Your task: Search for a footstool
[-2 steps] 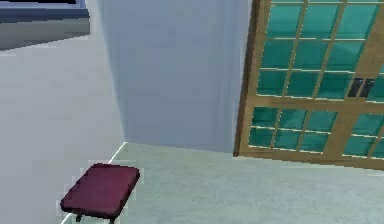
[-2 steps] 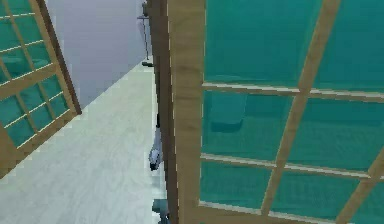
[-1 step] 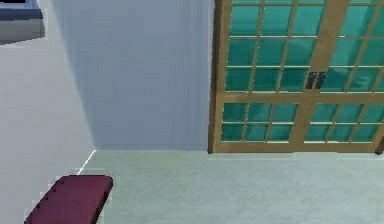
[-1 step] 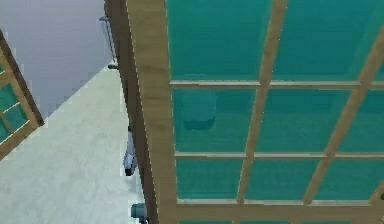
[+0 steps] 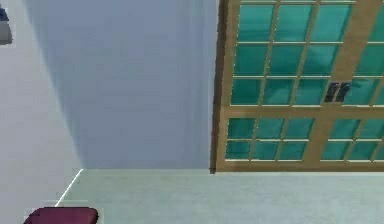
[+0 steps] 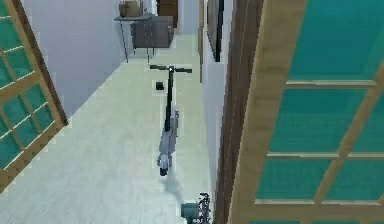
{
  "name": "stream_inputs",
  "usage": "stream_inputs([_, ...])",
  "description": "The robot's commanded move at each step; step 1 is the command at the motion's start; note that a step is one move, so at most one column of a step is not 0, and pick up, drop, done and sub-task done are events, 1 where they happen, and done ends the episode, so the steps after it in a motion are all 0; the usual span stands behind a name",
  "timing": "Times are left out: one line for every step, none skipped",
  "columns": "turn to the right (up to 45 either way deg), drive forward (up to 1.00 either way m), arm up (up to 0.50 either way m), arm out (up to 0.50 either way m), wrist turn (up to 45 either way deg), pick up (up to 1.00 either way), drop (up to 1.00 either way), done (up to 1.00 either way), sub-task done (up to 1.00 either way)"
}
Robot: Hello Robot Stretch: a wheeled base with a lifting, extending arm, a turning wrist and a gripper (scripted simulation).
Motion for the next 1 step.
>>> stream_inputs([-45.0, 0.0, 0.0, 0.0, 0.0, 0.0, 0.0, 0.0, 0.0])
